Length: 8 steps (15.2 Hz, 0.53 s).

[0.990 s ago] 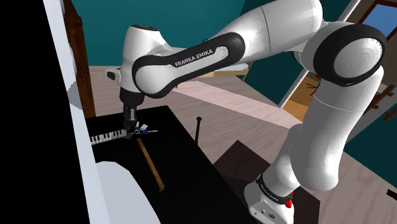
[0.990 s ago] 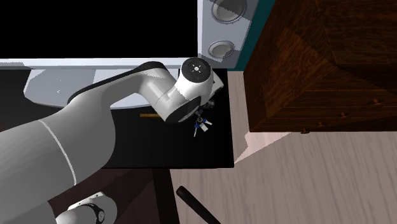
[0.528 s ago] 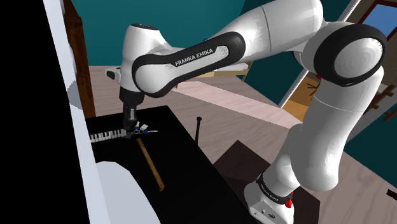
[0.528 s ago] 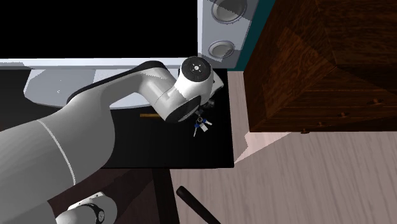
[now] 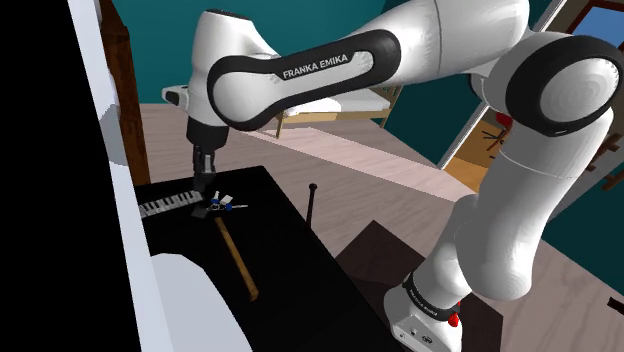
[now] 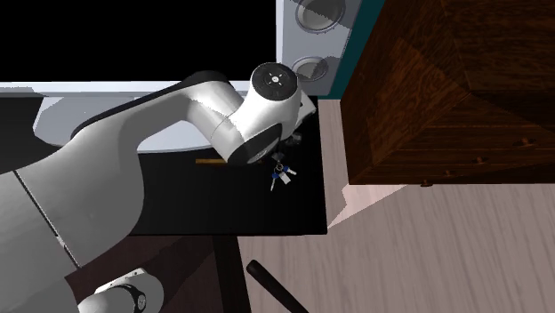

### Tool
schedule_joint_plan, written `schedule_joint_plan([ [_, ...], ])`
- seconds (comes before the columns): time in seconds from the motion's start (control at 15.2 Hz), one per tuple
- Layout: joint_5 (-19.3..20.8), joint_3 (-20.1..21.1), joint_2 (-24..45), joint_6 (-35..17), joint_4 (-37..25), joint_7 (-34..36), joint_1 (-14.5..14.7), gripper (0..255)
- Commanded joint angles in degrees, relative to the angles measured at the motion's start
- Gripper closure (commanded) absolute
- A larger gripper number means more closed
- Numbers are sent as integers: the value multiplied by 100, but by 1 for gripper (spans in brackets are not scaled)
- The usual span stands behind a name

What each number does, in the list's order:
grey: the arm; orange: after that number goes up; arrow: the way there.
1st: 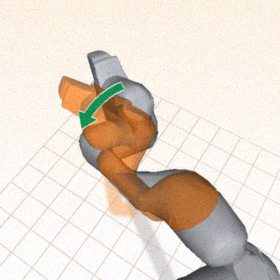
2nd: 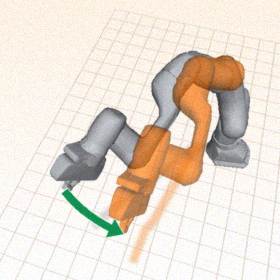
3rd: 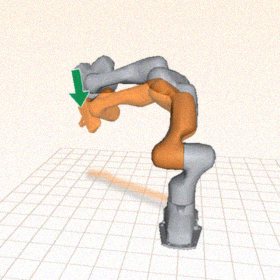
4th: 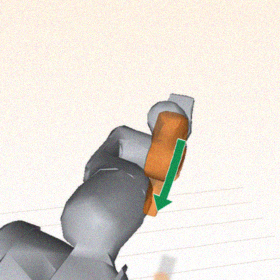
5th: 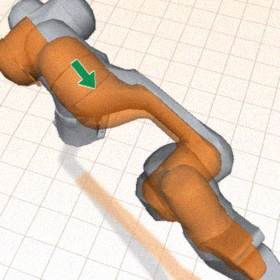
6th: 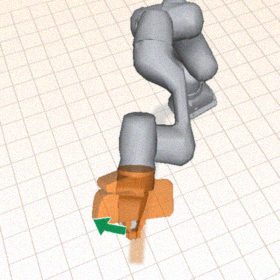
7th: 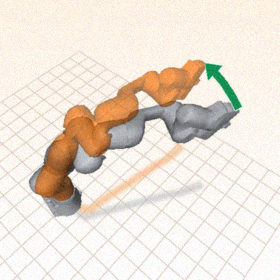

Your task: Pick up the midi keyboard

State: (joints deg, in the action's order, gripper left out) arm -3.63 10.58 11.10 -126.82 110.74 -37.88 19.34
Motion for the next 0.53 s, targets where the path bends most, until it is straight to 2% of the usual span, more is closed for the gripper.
schedule_joint_plan([
  [0.0, -12, 5, -90, 143, -53, 7, -2, 255],
  [0.46, -25, 6, -227, 509, -283, 20, -10, 255],
])
